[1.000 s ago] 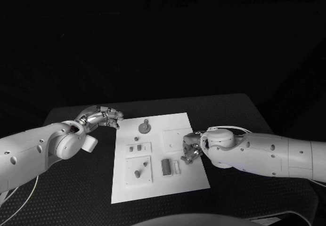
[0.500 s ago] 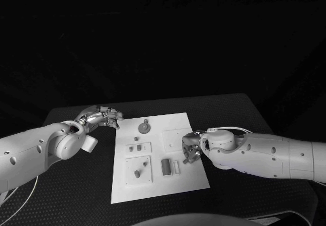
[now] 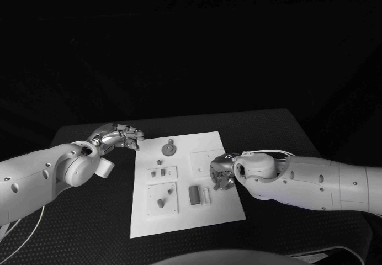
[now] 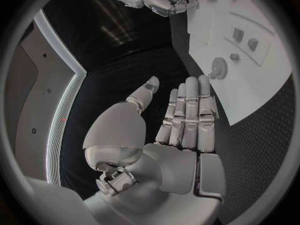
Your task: Assemble the parts on the task board
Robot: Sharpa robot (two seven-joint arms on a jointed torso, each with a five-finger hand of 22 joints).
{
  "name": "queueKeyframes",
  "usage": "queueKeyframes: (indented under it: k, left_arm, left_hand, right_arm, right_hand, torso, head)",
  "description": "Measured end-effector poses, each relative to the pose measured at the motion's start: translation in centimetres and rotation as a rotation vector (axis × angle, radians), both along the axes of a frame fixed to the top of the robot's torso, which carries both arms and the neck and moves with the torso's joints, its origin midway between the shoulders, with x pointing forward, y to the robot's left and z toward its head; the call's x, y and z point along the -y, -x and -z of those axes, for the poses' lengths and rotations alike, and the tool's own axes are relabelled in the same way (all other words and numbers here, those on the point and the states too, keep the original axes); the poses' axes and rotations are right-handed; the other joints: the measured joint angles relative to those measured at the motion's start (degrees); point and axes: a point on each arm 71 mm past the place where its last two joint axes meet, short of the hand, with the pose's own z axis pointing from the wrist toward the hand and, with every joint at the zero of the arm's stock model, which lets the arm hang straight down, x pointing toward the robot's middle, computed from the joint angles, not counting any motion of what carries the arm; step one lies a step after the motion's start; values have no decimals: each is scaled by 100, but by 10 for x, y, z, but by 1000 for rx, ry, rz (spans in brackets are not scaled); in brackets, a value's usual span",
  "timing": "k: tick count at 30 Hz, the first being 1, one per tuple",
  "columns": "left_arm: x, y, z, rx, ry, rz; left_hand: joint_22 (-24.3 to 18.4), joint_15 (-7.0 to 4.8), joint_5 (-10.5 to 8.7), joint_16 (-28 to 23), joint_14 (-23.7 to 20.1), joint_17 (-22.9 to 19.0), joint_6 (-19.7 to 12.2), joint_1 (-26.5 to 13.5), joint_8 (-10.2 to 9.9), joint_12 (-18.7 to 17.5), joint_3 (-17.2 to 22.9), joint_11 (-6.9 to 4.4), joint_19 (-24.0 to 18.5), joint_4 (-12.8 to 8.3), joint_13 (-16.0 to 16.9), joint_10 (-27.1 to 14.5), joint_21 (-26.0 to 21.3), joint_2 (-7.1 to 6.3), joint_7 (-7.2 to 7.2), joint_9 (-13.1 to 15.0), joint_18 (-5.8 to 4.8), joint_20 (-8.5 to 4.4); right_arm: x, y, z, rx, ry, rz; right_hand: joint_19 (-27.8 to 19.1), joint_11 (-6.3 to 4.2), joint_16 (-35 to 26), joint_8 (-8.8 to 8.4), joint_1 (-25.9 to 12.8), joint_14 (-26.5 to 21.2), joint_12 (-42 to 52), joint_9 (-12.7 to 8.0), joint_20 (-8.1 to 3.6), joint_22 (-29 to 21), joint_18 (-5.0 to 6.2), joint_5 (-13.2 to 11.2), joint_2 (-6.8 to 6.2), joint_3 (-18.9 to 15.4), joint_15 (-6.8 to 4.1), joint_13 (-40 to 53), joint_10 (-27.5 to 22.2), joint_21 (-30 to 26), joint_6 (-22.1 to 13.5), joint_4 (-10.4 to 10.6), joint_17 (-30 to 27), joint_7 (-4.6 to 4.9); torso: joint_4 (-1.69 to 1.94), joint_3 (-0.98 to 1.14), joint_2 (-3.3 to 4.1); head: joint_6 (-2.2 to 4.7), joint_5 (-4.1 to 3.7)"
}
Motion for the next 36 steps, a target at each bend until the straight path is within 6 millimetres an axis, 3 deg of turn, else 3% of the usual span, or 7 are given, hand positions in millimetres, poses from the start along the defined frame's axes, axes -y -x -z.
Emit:
queueKeyframes:
  k: [6,27,33,36]
  left_arm:
    - [-1,0,0,0,-1,-1]
    - [-1,0,0,0,-2,-2]
    - [-1,0,0,0,-1,-1]
    - [-1,0,0,-1,-2,-1]
  left_hand:
    - [0,0,0,0,0,0,0,0,0,0,0,0,0,0,0,0,0,0,0,0,0,0]
    - [1,0,0,0,0,4,0,0,0,0,0,0,0,0,1,0,0,0,0,1,0,0]
    - [1,0,0,0,0,7,0,0,0,0,0,0,0,0,1,0,0,0,0,1,0,0]
    - [1,0,0,0,0,8,0,0,0,0,0,0,0,0,1,0,0,0,0,1,0,0]
  right_arm:
    - [-3,4,0,12,-7,-41]
    - [1,10,-6,54,-55,-80]
    - [6,11,-11,94,-98,-69]
    - [10,12,-14,107,-125,-58]
  right_hand:
    - [-29,-99,36,-16,110,-67,62,31,28,0,6,0,-110,65,-60,23,-21,29,-123,-11,28,-58]
    - [-92,-170,157,4,186,-159,233,95,48,0,10,0,-95,106,-114,142,-95,130,-260,0,96,-125]
    - [-92,-147,188,-80,2,-174,299,90,47,0,10,0,-279,89,-114,186,-119,188,-470,17,102,-160]
    - [-79,-119,223,-81,-290,-171,328,104,34,0,10,0,-347,37,-110,198,-147,222,-551,109,102,-77]
  torso:
    - [-3,3,1]
    - [-1,-1,0]
    - [-1,-3,-2]
    - [-1,-4,-3]
  head:
    - [-1,7]
    - [4,-12]
    - [7,-21]
    - [7,-21]
